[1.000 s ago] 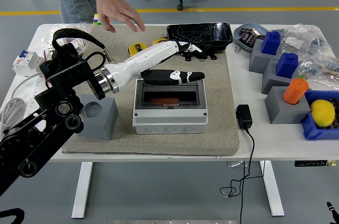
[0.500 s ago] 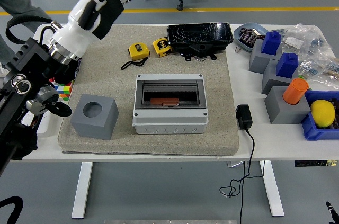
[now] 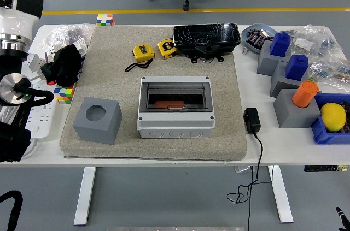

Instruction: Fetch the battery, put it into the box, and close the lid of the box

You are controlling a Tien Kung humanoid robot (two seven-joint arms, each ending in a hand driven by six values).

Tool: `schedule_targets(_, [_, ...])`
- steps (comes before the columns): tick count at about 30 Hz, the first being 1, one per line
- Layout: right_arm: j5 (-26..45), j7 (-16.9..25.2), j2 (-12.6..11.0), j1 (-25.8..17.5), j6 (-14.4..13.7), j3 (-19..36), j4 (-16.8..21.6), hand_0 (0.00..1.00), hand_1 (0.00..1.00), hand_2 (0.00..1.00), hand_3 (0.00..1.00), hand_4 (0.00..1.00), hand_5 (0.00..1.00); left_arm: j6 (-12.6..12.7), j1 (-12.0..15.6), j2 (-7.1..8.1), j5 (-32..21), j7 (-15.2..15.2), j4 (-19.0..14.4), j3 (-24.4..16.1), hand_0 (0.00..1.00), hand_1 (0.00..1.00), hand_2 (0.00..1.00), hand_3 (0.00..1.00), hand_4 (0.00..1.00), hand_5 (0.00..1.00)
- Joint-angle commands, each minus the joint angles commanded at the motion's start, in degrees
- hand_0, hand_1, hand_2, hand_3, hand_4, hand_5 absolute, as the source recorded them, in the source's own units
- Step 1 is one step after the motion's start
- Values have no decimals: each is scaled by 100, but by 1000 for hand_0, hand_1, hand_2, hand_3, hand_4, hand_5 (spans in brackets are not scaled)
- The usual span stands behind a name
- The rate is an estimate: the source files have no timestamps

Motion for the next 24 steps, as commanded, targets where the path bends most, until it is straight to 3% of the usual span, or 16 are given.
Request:
schedule_targets(2, [-3,0,-4,0,1,9,0,788,744,746,794,998,998,68,32,73,-488,58,184,-89,876,926,882,852,998,998])
schedule_targets(3, [-2,1,-6,0,2,10,0,788,744,746,794,998,998,109,54,111,-490,102,253,-140,874,926,881,853,998,998])
schedule_targets(10, [-18,1,-6,-17,9,10,0,788,744,746,794,998,998,243,221,393,1054,526,466,-386,877,916,852,843,998,998])
schedule_targets(16, [-50,0,-16,-9,9,20,0,788,745,746,794,998,998,232,587,501,2506,1061,-44,-564,870,883,829,820,998,998])
schedule_targets(24, [-138,3,-3,-37,20,79,0,788,745,746,794,998,998,222,1055,438,4443,1235,-615,-738,866,879,822,816,998,998])
